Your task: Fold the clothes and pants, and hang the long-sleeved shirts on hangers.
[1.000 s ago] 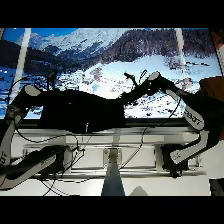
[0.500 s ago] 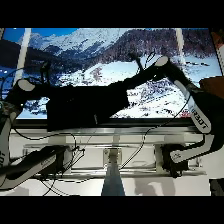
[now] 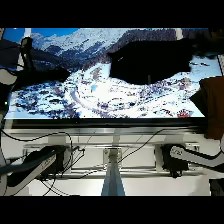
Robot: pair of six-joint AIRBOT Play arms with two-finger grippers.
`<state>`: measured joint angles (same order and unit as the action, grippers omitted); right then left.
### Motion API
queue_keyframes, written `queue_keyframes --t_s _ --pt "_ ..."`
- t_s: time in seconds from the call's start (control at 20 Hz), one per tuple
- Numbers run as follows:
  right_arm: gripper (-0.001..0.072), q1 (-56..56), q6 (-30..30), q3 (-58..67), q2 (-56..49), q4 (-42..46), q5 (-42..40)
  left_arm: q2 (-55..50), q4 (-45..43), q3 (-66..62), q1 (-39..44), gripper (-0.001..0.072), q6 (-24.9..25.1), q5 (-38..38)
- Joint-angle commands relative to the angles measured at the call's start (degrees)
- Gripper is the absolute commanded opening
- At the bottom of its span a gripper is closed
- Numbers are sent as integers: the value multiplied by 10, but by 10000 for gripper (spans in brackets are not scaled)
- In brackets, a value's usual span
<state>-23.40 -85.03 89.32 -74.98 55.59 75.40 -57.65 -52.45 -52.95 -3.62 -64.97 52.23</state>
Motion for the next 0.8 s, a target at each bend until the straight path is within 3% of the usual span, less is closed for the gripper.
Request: queue_keyframes --t_s 0.0,0.25,0.35,0.5,0.75 --pt "25 -153 -163 14 85 52 1 7 0 -4 -1 712 0 -1" --pt "25 -346 -344 14 189 213 20 7 0 -4 -1 712 0 -2" --pt "25 -411 -393 14 213 239 40 7 0 -4 -1 712 0 -2" --pt "25 -471 -393 14 223 240 85 7 0 -4 -1 712 0 -2" --pt "26 -476 -392 14 223 235 129 7 0 -3 -1 712 0 -2"
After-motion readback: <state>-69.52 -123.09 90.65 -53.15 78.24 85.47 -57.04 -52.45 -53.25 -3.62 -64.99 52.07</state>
